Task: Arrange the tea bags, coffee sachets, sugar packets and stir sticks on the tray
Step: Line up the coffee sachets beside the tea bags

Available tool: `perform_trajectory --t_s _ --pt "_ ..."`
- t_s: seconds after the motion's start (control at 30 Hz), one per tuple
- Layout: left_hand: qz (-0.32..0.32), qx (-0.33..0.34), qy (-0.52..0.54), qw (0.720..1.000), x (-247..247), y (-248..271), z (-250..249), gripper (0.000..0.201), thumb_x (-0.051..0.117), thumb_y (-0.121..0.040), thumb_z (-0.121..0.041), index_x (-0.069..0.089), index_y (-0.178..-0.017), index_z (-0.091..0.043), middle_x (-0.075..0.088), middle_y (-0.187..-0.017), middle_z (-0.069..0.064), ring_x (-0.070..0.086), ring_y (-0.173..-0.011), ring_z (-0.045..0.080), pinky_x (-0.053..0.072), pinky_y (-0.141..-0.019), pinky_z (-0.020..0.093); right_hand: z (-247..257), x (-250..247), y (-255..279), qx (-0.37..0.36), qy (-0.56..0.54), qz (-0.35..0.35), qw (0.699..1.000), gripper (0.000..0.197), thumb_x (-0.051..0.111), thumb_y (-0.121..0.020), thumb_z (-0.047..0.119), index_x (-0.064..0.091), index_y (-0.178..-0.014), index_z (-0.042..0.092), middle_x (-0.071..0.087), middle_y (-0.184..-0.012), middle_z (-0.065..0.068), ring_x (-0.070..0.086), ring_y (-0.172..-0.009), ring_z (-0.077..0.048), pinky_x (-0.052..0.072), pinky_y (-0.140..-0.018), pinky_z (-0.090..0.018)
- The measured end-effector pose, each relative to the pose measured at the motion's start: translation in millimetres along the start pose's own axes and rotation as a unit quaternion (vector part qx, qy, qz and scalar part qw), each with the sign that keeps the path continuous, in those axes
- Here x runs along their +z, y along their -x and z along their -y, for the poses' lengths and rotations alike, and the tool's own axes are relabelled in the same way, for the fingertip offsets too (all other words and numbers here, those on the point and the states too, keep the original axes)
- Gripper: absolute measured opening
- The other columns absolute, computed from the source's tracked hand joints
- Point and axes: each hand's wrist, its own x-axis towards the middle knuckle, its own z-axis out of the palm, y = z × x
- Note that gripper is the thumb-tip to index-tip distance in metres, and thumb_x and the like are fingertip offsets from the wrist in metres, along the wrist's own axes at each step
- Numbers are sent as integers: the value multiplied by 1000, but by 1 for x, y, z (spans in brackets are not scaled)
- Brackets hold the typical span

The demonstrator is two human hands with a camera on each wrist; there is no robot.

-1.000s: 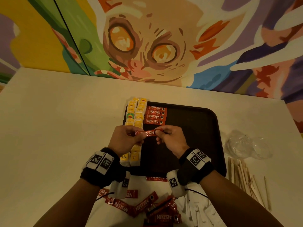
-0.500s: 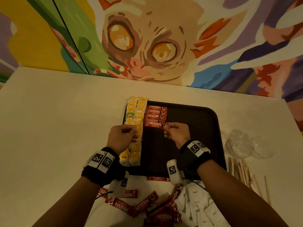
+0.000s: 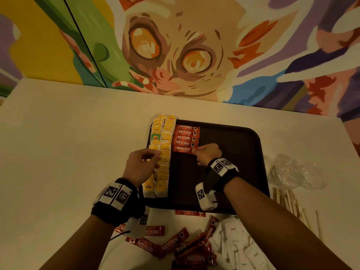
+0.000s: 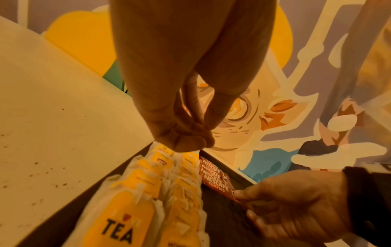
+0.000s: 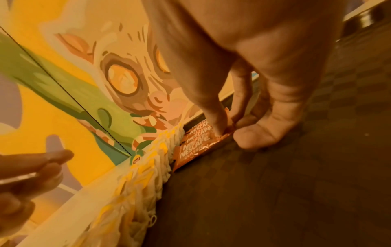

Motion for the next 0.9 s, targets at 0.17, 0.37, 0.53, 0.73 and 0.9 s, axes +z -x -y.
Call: perform_trajectory --t_s 0.17,0.37,0.53,0.73,0.9 --pt "6 4 -15 1000 -5 2 0 10 64 -90 -15 70 -99 -14 69 -91 0 69 -64 15 51 -52 20 -3 1 -1 -25 9 1 1000 20 73 -87 21 66 -104 12 68 -110 -11 68 -83 -19 61 -77 -35" --pt "4 10 -25 1000 -10 6 -2 8 64 -91 -14 69 -95 -17 68 -90 -2 68 -64 14 53 -54 23 0 4 2 -35 21 -4 999 23 72 -88 26 63 -102 11 65 -114 -13 67 -99 -27 59 -84 -42" --pt "-3 21 -36 999 -15 9 0 8 64 -90 -14 69 -95 -19 69 -90 -2 67 -61 12 50 -50 20 2 6 6 -37 32 -14 999 21 70 -89 27 64 -102 12 65 -115 -12 67 -98 -27 59 -84 -42" --pt "-5 30 -37 999 -19 11 3 8 64 -90 -13 69 -93 -20 69 -92 -2 68 -63 15 51 -53 23 4 7 3 -41 41 -13 998 23 68 -91 24 65 -109 10 66 -114 -11 67 -99 -25 58 -86 -40" --pt "-5 25 -32 999 -23 14 5 9 65 -90 -13 69 -92 -20 69 -92 -2 67 -63 15 54 -56 27 3 6 4 -62 32 -23 997 28 66 -93 27 65 -114 9 67 -113 -10 66 -99 -23 56 -82 -33"
